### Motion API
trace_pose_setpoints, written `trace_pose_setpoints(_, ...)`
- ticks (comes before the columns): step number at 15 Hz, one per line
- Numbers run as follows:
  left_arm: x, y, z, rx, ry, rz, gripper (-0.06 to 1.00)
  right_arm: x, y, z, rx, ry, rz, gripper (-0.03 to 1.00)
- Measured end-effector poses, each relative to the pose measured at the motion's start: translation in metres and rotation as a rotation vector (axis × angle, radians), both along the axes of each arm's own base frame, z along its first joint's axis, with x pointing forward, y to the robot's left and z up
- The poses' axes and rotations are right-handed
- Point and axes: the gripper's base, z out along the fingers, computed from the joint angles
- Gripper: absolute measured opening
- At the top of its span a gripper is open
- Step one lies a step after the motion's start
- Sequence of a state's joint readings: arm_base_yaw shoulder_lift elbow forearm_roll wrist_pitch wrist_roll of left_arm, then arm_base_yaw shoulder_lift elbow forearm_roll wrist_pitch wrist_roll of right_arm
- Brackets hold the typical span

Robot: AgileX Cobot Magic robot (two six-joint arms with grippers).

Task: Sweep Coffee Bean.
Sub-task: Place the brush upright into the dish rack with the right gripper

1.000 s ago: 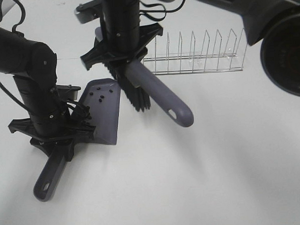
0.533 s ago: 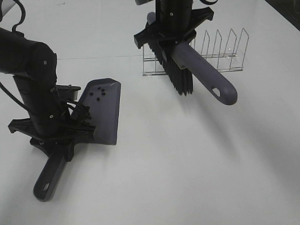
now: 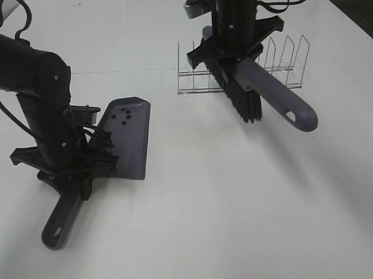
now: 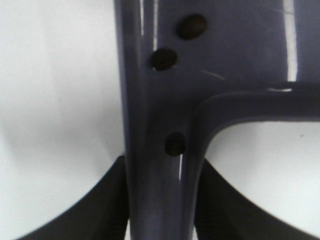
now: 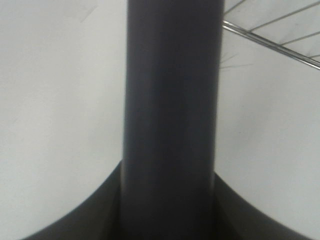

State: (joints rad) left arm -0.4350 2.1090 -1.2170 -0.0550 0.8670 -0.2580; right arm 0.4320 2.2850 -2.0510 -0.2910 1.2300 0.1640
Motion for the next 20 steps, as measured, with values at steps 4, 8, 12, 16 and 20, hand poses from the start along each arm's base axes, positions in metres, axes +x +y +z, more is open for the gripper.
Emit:
trace_pose_setpoints(4, 0.0, 0.0, 0.0, -0.001, 0.003, 0.002, 0.32, 0.009, -0.075, 0.055, 0.07, -0.097, -0.164, 0.26)
trace_pose_setpoints(8, 0.0, 0.0, 0.0, -0.002, 0.004, 0.004, 0.32, 0.0, -0.133, 0.078, 0.135, -0.107, -0.282, 0.26)
trace_pose_setpoints(12, 0.0, 0.0, 0.0, -0.002, 0.005, 0.008, 0.32, -0.025, -0.152, 0.032, 0.104, 0.083, -0.33, 0.26)
trace_pose_setpoints(16, -0.001, 0.0, 0.0, -0.002, 0.006, 0.009, 0.32, -0.025, -0.148, 0.002, 0.142, 0.119, -0.31, 0.26)
trace_pose_setpoints(20, -0.001, 0.0, 0.0, -0.002, 0.007, 0.009, 0.32, -0.015, -0.144, -0.02, 0.144, 0.106, -0.292, 0.26)
